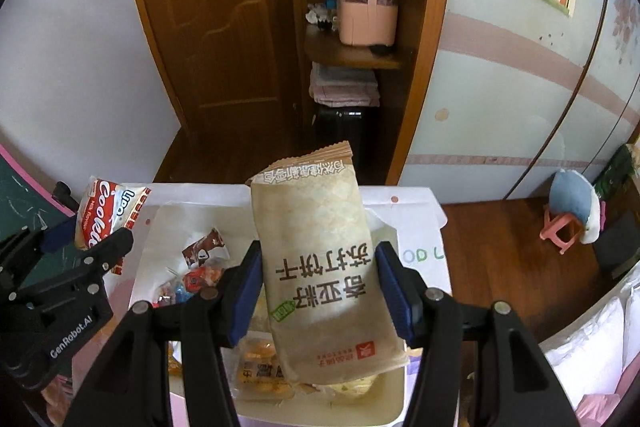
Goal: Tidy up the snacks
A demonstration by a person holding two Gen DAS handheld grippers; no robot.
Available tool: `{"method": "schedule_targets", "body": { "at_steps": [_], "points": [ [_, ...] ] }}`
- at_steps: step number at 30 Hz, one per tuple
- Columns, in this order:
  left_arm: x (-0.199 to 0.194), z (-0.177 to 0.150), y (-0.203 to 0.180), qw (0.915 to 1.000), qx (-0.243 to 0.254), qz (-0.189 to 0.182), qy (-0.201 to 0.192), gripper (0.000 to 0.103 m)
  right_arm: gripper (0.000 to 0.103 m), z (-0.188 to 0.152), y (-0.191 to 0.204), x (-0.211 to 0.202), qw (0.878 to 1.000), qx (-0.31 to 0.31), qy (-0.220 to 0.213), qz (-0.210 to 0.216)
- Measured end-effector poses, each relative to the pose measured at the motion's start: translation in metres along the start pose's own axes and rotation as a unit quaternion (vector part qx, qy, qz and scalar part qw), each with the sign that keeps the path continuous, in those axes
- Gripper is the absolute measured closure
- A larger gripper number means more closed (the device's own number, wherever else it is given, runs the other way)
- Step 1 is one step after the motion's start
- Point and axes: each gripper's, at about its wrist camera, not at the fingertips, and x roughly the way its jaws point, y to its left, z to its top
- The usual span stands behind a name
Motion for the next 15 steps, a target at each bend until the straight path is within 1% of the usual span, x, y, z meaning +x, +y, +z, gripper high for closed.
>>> {"method": "schedule_targets", "body": {
  "at_steps": [1,2,4,6,10,15],
  "points": [
    [0.002,-0.001,0.000,1.0000,0.000,0.002,0.002,0.034,0.047,0.000,-0.001,0.002,1.000,0.002,0.004,0.003],
    [0.002,-0.002,0.000,1.0000,-0.001,0.003,0.002,0.019,0.047,-0.001,-0.001,0.002,1.000,0.005,0.006,0.003],
    [-0.002,-0.005,0.001,0.9999,0.000,0.007,-0.007,0.008,0.046,-0.001,-0.002,0.003,1.000,0.009,0.009,0.003],
    [-0.008,-0.008,0.001,0.9999,0.005,0.002,-0.016,0.007,0.046,-0.002,-0.003,0.003,1.000,0.015,0.015,0.007],
    [-0.013,-0.010,-0.001,0.9999,0.010,0.004,-0.012,0.007,0.046,-0.006,-0.006,-0.001,1.000,0.022,0.018,0.011],
    [-0.027,-0.014,0.001,1.0000,0.002,0.001,-0.009,0.006,0.046,-0.009,-0.004,-0.013,1.000,0.014,0.011,-0.001]
  ]
}}
